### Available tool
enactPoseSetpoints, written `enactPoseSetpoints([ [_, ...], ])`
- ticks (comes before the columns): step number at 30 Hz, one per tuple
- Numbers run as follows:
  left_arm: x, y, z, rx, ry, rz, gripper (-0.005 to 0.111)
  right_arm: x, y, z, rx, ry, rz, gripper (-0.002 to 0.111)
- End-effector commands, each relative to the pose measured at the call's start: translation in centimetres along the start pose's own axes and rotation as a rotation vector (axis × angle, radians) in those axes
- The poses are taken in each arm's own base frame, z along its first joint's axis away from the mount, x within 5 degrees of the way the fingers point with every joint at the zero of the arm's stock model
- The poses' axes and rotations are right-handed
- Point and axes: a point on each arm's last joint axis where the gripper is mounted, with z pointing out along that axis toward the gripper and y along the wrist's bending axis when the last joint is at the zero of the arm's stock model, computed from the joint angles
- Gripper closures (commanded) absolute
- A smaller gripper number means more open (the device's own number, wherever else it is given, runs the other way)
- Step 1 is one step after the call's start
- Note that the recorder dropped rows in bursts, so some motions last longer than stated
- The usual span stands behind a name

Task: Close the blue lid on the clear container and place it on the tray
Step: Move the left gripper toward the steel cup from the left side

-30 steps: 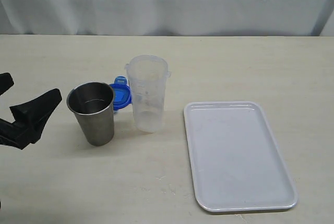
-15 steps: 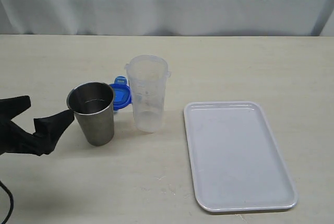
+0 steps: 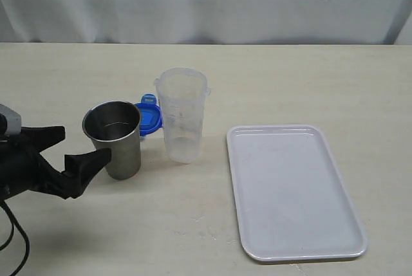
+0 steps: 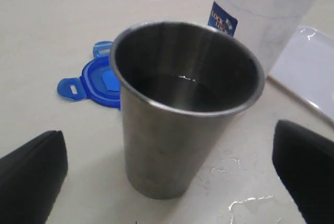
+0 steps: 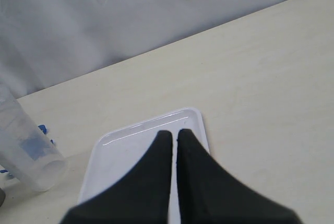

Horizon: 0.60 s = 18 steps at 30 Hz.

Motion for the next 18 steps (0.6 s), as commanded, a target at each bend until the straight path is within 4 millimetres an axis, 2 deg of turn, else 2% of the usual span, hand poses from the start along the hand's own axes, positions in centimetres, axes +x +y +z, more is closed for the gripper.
enactPoseSetpoints([
  [1, 0.7, 0.1, 1.0, 0.032, 0.038, 0.001, 0.002, 0.1, 0.0, 0.0, 0.002, 0.0, 0.002, 0.104],
  [11, 1.4, 1.1, 3.8, 0.124, 0.082, 0.034, 0.002, 0.1, 0.0, 0.0, 0.002, 0.0, 0.002, 0.104],
  [18, 1.7, 1.2, 4.7, 0.168, 0.084, 0.044, 0.002, 0.1, 0.0, 0.0, 0.002, 0.0, 0.002, 0.104],
])
